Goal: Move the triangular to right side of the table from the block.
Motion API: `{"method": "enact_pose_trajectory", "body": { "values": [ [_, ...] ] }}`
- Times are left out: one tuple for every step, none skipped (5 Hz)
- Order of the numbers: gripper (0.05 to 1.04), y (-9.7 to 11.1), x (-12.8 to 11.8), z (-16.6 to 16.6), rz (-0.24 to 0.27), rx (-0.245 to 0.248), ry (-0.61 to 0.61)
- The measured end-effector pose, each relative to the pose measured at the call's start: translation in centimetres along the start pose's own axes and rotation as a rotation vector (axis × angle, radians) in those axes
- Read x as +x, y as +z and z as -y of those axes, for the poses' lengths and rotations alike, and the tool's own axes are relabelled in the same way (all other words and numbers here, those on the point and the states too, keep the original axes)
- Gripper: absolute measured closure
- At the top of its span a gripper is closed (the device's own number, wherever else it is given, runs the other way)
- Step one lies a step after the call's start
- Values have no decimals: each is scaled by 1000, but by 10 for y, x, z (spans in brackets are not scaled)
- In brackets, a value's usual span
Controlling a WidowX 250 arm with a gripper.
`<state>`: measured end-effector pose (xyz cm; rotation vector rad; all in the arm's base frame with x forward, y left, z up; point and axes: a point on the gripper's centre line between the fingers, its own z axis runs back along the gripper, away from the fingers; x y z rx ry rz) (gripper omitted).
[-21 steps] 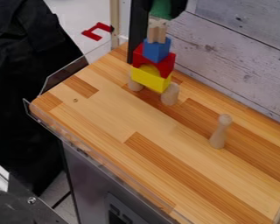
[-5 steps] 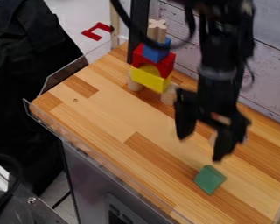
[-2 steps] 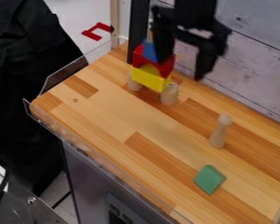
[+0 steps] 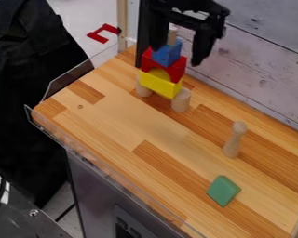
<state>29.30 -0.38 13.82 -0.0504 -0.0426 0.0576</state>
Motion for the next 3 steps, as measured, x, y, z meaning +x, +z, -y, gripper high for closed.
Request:
{"method": "enact_pose_trajectory", "body": {
  "values": [
    [83,1,-5,-7,-36,51,78],
    [83,2,-9,-8,-59,83,154],
    [83,-2,-14,-5,-80,67,172]
  ]
}}
